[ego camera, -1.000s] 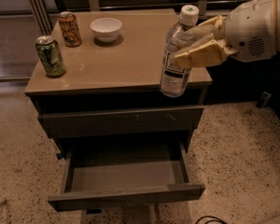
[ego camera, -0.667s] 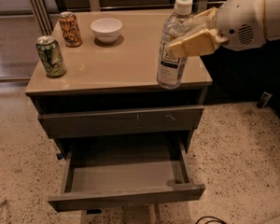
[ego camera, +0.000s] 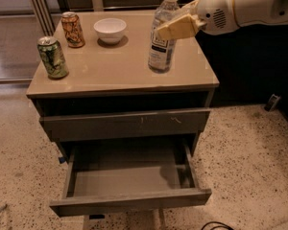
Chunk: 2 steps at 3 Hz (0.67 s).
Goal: Pick blue plastic bottle from middle drawer and place on counter
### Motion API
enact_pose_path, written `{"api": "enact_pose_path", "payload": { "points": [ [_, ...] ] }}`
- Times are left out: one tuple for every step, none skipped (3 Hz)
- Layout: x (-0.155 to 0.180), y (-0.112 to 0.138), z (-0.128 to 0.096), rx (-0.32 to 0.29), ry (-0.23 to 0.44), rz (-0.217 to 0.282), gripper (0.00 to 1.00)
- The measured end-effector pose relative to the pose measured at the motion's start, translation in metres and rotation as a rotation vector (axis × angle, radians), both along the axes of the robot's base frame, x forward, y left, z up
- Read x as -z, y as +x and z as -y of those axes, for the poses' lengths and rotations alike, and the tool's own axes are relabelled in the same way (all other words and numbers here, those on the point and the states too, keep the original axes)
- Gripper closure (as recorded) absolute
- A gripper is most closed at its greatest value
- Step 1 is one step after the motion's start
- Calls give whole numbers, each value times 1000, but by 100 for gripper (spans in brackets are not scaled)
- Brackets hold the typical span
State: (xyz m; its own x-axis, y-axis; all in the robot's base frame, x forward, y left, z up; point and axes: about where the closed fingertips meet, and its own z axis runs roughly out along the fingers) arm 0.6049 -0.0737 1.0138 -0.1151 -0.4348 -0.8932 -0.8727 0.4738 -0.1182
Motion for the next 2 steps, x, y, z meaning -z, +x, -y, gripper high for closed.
{"api": "enact_pose_path", "payload": {
  "points": [
    [18, 33, -11, 0, 7, -1, 100],
    [36, 54, -20, -10, -5, -7, 100]
  ]
}}
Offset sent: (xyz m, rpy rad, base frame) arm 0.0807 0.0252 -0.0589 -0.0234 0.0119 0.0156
